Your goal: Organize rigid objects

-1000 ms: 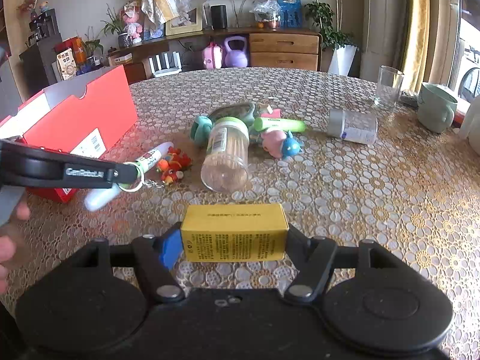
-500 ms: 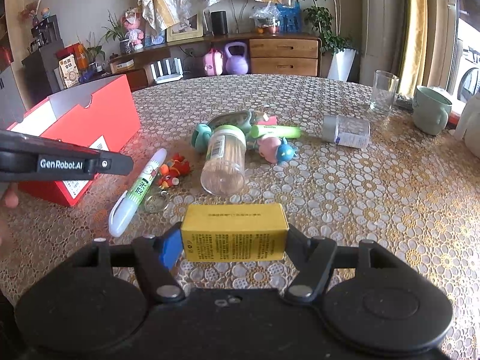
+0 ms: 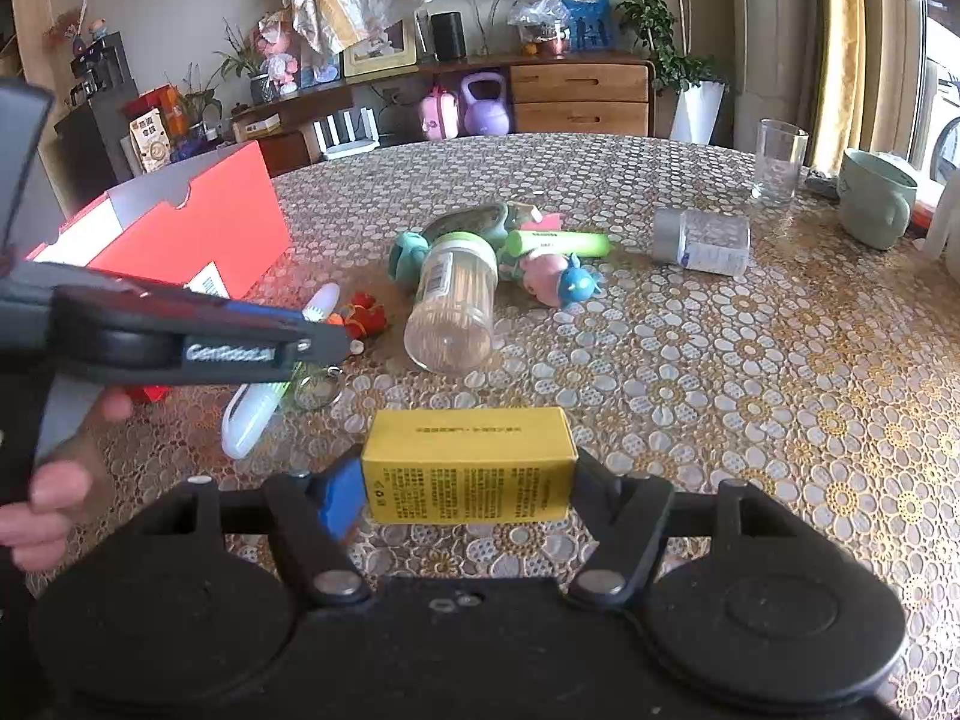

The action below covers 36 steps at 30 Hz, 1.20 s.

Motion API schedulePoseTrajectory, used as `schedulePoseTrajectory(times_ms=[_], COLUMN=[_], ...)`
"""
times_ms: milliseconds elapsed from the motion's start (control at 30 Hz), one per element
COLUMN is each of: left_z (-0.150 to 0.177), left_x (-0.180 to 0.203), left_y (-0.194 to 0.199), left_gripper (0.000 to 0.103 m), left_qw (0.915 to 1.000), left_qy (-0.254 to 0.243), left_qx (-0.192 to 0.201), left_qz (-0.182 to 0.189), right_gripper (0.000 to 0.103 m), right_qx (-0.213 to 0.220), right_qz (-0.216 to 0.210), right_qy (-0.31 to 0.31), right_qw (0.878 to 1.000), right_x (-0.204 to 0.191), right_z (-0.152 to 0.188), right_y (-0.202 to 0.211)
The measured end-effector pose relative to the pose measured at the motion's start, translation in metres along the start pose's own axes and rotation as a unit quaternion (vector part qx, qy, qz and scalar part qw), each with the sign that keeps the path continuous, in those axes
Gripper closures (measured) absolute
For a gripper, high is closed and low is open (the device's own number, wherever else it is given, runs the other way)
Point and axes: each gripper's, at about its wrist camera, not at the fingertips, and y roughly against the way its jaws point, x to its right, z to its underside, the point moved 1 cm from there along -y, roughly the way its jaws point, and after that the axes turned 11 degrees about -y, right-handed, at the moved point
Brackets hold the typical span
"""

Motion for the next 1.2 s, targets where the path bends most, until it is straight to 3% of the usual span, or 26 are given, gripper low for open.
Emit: schedulePoseTrajectory(times_ms=[33,67,100,133,433,600,767,1033,1100,1200], left_z=[-0.001,-0.001,-0.002,-0.002,-0.008,-0.009,-0.011,-0.004,-0.004,-0.004], left_x=[0.0,0.0,0.001,0.001,-0.011,-0.01,-0.016,-0.017,-0.015,-0.015], left_y=[-0.003,-0.005,-0.007,-0.008,-0.025,-0.033,-0.04,-0.048,-0.047,-0.047], left_gripper=[0.065,0.047,0.036,0.036,0.036,0.037,0.057,0.059,0.068,0.069], left_qw=[1.0,0.9999,0.9998,0.9996,0.9994,0.9996,0.9997,0.9999,0.9998,0.9998], left_qy=[-0.001,-0.002,-0.002,-0.002,0.027,0.013,0.021,0.014,0.008,0.006], left_qx=[0.001,0.005,0.009,0.015,0.018,0.022,0.015,0.006,0.004,0.002], left_qz=[-0.004,-0.009,-0.015,-0.023,-0.013,-0.011,0.005,-0.006,-0.017,-0.021], right_gripper=[0.034,0.034,0.034,0.034,0.034,0.034,0.034,0.034,0.034,0.034], right_qx=[0.0,-0.001,-0.002,-0.003,-0.007,-0.009,-0.009,-0.008,-0.007,-0.007], right_qz=[0.0,0.0,0.0,0.0,-0.001,-0.003,-0.003,-0.002,-0.001,0.003], right_qy=[0.001,0.001,0.0,0.0,-0.002,-0.002,0.0,0.001,0.003,0.005], right_qw=[1.0,1.0,1.0,1.0,1.0,1.0,1.0,1.0,1.0,1.0], right_x=[0.0,0.001,0.001,0.002,0.005,0.005,0.004,0.004,0.004,0.003], right_z=[0.0,-0.001,-0.001,-0.001,-0.001,-0.004,-0.003,-0.004,-0.004,-0.005], right_y=[-0.001,-0.001,-0.002,-0.003,-0.009,-0.01,-0.01,-0.01,-0.011,-0.01])
